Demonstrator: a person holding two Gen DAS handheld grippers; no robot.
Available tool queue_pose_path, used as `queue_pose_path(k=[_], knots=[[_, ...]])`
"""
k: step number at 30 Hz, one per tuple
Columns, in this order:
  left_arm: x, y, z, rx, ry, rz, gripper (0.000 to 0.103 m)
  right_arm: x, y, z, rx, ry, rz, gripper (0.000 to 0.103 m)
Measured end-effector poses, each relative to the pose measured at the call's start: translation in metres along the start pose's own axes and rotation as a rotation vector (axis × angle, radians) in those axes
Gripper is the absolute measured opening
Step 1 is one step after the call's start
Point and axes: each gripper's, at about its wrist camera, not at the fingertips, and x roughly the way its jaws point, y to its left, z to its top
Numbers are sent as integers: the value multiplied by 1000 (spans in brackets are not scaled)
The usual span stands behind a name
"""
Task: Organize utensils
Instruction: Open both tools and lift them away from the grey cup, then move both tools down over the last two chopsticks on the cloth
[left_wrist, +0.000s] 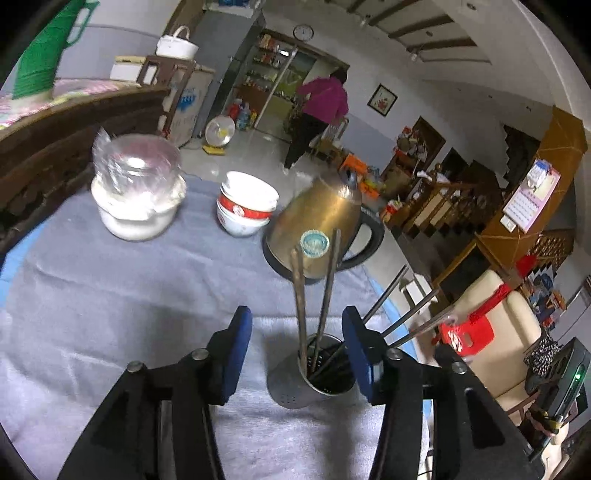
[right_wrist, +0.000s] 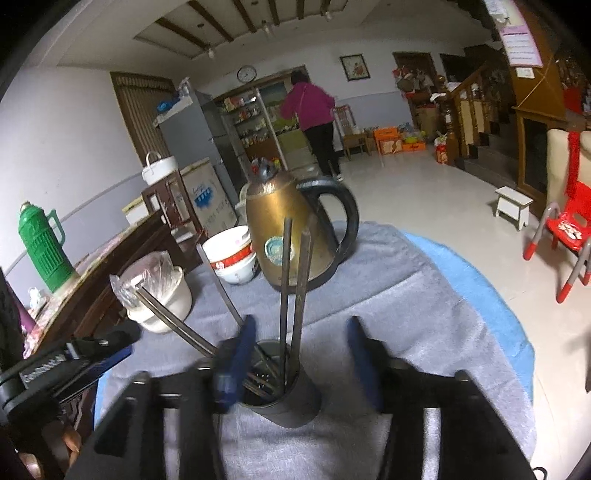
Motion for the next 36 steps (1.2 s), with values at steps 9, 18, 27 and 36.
queue_pose_path(k=[9, 18, 27, 36], knots=[[-47, 47, -21, 16, 1, 100, 78, -43, -8, -29, 22, 21, 17, 63], [-25, 110, -94, 57, 221, 314, 78, -3, 0, -113, -55, 276, -12, 63], [-3, 136, -137, 119, 373, 411, 78, 32, 25, -183, -191, 460, -36, 63], [9, 143, -147, 123, 427, 415, 78, 38, 29, -192, -212, 484, -61, 63]])
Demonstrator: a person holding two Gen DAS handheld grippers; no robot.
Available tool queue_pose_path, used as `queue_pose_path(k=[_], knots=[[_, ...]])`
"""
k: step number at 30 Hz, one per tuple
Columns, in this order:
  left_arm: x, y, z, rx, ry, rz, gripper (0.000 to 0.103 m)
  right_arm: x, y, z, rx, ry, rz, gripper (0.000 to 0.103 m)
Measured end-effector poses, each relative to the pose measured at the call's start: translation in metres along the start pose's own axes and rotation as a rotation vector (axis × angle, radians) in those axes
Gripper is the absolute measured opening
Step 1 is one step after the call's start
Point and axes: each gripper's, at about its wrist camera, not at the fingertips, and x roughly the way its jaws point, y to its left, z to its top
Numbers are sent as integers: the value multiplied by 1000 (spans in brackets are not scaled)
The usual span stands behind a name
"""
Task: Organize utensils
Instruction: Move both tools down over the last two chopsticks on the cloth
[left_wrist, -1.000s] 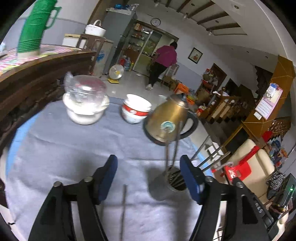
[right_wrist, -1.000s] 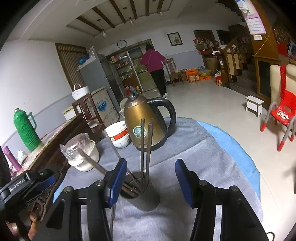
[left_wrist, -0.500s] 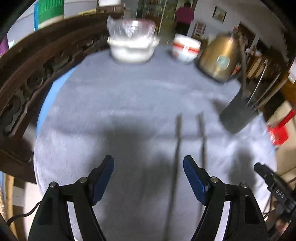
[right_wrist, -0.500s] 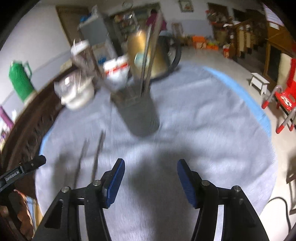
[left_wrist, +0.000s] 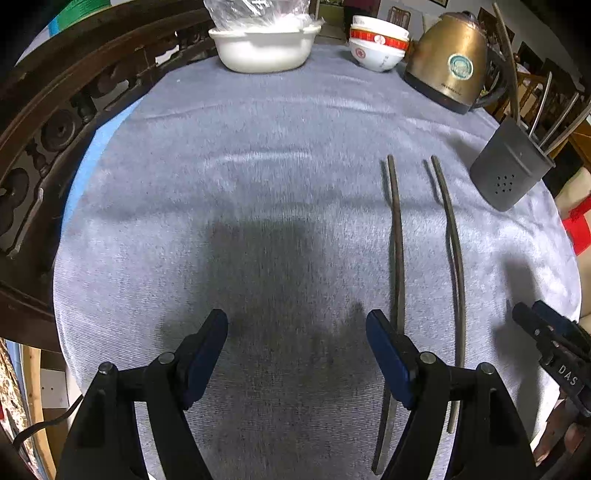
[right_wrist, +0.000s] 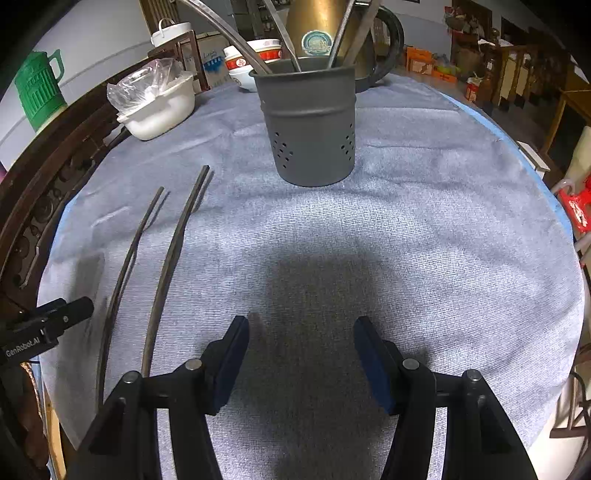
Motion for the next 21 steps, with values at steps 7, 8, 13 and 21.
queue_pose_path(k=[7, 8, 13, 21], knots=[[3, -7, -3, 39, 2, 28, 78, 4, 7, 2, -31, 7, -27, 68], [3, -8, -3, 43, 2, 31, 78, 4, 9, 2, -35, 9, -31, 69], [3, -11, -7, 57, 2, 46, 83, 5, 13, 0, -59, 15, -48, 73], [5, -13, -16, 48, 18, 53, 95, 7, 19, -2, -93, 33, -71, 80]])
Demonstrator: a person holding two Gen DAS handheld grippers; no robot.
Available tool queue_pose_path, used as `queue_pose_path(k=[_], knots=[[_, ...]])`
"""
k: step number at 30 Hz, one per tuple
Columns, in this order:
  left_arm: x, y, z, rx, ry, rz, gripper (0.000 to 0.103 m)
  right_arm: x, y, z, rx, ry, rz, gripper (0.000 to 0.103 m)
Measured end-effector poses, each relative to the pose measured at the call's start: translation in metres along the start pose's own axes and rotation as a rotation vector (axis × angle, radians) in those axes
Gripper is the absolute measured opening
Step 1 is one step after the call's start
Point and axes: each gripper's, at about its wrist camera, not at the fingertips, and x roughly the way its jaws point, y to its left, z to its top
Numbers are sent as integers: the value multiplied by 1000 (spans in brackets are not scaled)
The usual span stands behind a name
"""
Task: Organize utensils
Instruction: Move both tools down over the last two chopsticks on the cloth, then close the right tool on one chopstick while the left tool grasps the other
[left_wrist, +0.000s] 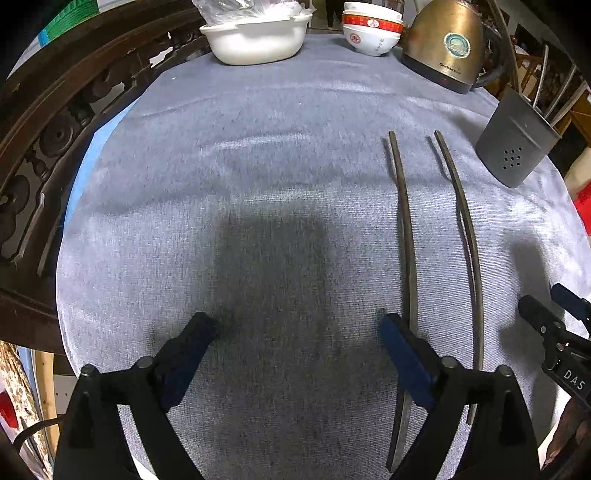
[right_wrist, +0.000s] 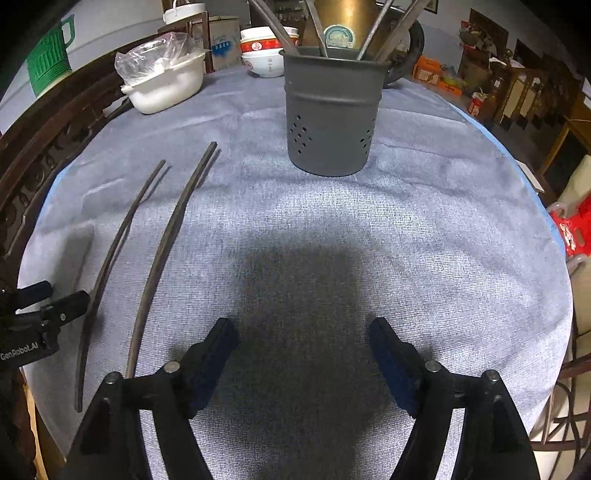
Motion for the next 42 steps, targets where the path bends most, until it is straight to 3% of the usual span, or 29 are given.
queue_pose_path(k=[8, 13, 16, 21, 22, 28, 31, 33, 40, 42], knots=[[4, 8, 0, -11, 31, -1, 99, 1, 1, 0, -10, 9, 1, 82], [-7, 30, 13, -94, 26, -84, 98, 0, 0, 0, -15, 15, 9, 82], [-13, 41, 20, -122, 7, -64, 98, 0, 0, 0, -16, 22, 12, 82], [12, 44, 16, -94, 111, 22, 99, 0, -6, 10, 34, 61, 70, 82], [10, 42, 16, -77, 82, 33, 99, 0, -7, 12, 45, 68, 88, 82], [9, 43, 19, -72, 111, 19, 99, -2, 1, 39, 81, 96, 189, 81], [7, 50, 23, -105, 116, 0, 98, 0, 11, 59, 93, 103, 230, 63], [5, 56, 29, -129, 114, -9, 98, 7, 16, 72, 126, 132, 278, 39], [-1, 66, 39, -139, 105, -37, 98, 34, 47, 96, 126, 192, 293, 37], [-4, 65, 43, -131, 97, -41, 98, 48, 55, 96, 119, 221, 269, 29]])
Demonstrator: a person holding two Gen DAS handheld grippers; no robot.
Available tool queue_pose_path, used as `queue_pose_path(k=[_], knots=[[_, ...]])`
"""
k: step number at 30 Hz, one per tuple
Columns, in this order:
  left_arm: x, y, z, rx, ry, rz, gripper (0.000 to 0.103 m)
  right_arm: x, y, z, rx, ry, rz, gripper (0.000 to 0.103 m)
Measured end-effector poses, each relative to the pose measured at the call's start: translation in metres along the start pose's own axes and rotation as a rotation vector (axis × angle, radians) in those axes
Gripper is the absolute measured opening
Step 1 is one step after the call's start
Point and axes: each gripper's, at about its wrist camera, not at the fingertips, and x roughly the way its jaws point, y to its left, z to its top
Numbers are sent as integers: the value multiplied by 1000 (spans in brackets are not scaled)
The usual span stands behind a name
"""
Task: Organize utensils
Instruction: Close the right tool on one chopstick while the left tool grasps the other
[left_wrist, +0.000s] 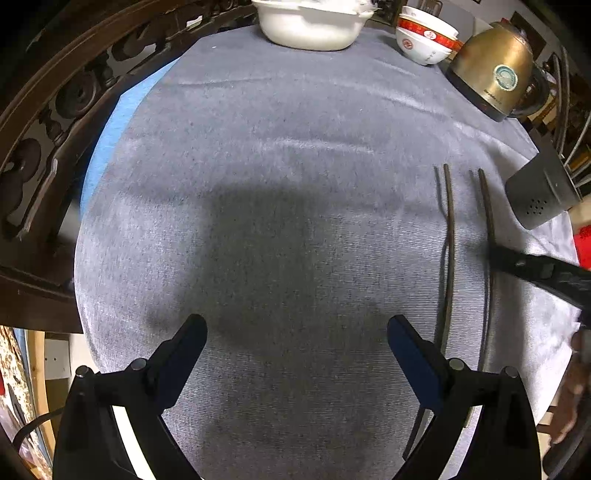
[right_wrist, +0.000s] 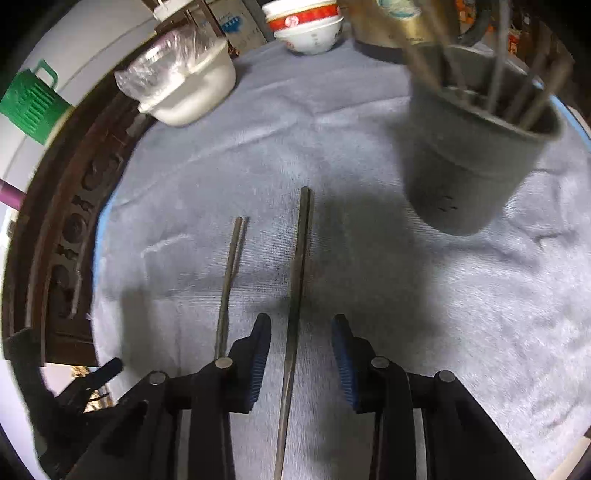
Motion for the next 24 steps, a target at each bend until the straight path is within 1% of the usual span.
queue_pose_path(k=[1, 2, 3, 4, 5, 7, 11, 14, 17, 20, 22, 23, 24], knots=[[-2, -2, 1, 2, -3, -2, 98, 3, 1, -1, 0, 1, -6, 27], [-5, -5, -3, 4, -4, -4, 98, 2, 4, -1, -17, -17, -37, 20], [-6, -7, -1, 6, -4, -6, 96, 3, 7, -1, -28, -10, -42, 10], [-7, -10, -1, 10, -4, -8, 94, 5, 9, -3, -46, 14, -33, 8], [-1, -12, -4, 18, -1, -12, 93, 3, 8, -5, -60, 20, -33, 7], [1, -15, -5, 32, 0, -19, 91, -2, 6, -11, -104, 24, -73, 6], [-2, -40, 7, 64, 5, -37, 91, -10, -10, -25, -154, 66, -108, 6], [1, -61, 21, 92, 27, -35, 86, -16, -20, -34, -173, 85, -127, 6], [10, -78, 32, 110, 73, -43, 77, -19, -27, -37, -176, 97, -121, 6], [23, -96, 42, 126, 111, -20, 67, -21, -33, -37, -169, 93, -98, 7], [32, -102, 47, 128, 142, -3, 52, -25, -41, -40, -163, 91, -84, 7], [36, -105, 50, 131, 155, -2, 48, -26, -43, -40, -161, 91, -75, 8], [43, -108, 52, 136, 181, -5, 38, -26, -45, -41, -161, 92, -66, 8]])
